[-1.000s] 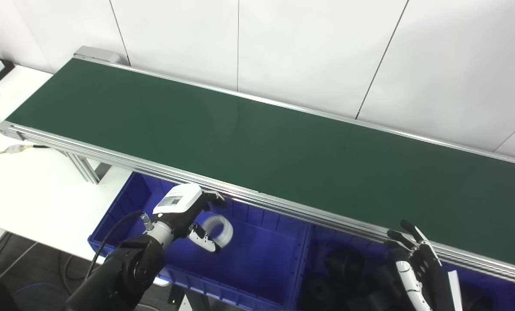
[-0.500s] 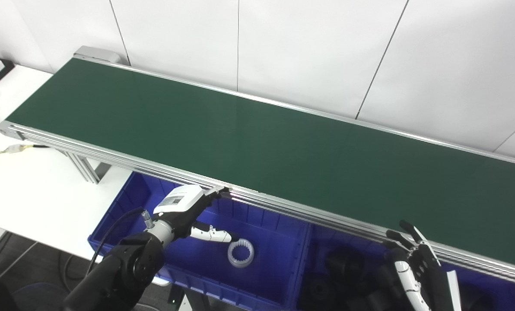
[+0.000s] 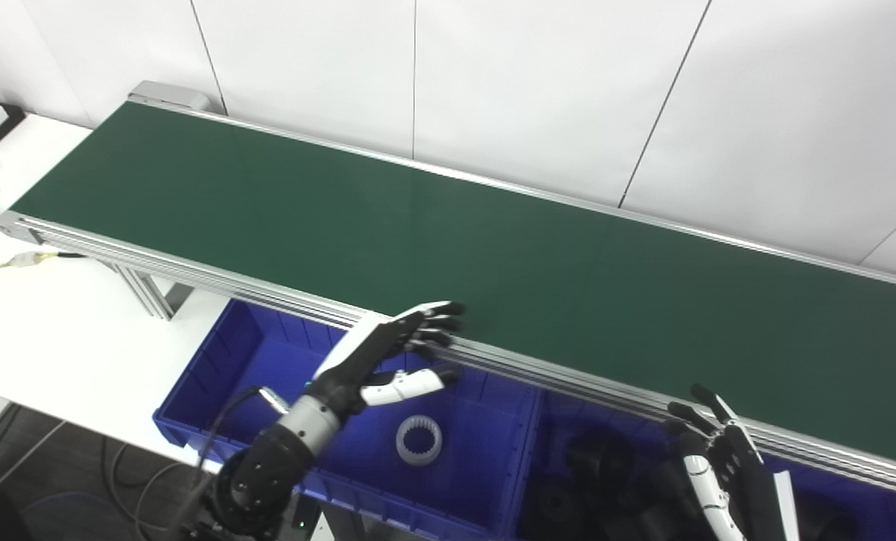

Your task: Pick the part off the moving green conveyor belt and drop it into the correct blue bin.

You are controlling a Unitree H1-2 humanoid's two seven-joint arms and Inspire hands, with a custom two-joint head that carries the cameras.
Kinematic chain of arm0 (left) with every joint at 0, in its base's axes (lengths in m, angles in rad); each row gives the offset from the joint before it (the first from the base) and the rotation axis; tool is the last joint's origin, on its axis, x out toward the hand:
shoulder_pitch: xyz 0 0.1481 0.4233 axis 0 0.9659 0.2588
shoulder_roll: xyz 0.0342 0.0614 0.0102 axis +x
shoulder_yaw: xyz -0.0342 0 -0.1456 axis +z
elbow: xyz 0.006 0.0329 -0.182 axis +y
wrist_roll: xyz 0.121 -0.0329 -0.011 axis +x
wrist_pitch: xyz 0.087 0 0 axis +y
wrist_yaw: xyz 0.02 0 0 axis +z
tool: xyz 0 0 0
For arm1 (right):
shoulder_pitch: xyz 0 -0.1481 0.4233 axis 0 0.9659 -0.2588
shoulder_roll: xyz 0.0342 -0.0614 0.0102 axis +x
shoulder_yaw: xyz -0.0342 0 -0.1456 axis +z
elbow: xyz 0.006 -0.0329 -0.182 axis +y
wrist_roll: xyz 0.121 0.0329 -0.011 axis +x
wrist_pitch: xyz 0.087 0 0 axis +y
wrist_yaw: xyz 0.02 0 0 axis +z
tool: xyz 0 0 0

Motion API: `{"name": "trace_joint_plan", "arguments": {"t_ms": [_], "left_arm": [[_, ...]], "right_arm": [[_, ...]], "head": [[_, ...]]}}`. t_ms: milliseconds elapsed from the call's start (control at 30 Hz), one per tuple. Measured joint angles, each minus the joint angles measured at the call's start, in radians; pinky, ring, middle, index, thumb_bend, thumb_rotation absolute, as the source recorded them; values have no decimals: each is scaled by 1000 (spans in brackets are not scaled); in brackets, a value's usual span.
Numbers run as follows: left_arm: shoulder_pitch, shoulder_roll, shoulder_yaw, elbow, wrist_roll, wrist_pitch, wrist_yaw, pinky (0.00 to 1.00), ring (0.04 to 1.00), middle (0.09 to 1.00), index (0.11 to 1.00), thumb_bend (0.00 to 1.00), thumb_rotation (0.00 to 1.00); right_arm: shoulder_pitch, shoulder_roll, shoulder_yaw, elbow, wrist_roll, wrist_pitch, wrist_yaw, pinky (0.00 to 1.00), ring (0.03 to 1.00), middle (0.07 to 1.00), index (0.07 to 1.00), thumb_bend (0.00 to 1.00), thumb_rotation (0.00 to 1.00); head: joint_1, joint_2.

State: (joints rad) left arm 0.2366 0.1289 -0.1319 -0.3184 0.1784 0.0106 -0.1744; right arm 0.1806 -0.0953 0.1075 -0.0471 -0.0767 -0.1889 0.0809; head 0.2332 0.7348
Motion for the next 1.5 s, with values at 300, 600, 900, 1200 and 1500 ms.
{"name": "trace_joint_plan", "arguments": {"t_ms": [300,600,900,1200,1500], "left_arm": [[-11,-20,-43,95,-79,-7,-21,702,782,845,893,1000,698],[-28,-45,-58,198,-75,-116,-7,662,753,821,858,984,697],[-34,-45,-42,232,-112,-129,-4,647,736,804,847,974,710],[-35,-48,9,311,-189,-171,-2,657,726,780,825,960,672],[-35,-53,15,330,-189,-202,1,650,726,780,803,944,693]], "right_arm": [[6,3,6,0,-26,0,-4,632,705,759,851,513,677],[13,18,17,3,-30,-1,-4,637,713,760,847,539,703],[19,50,38,11,-53,-15,-23,651,720,759,846,550,719],[23,69,59,22,-77,-21,-28,649,723,767,855,577,748],[37,77,67,29,-80,-29,-45,643,723,766,851,587,742]], "head": [[-57,-21],[-132,-35],[-249,-49],[-279,-63],[-327,-69]]}}
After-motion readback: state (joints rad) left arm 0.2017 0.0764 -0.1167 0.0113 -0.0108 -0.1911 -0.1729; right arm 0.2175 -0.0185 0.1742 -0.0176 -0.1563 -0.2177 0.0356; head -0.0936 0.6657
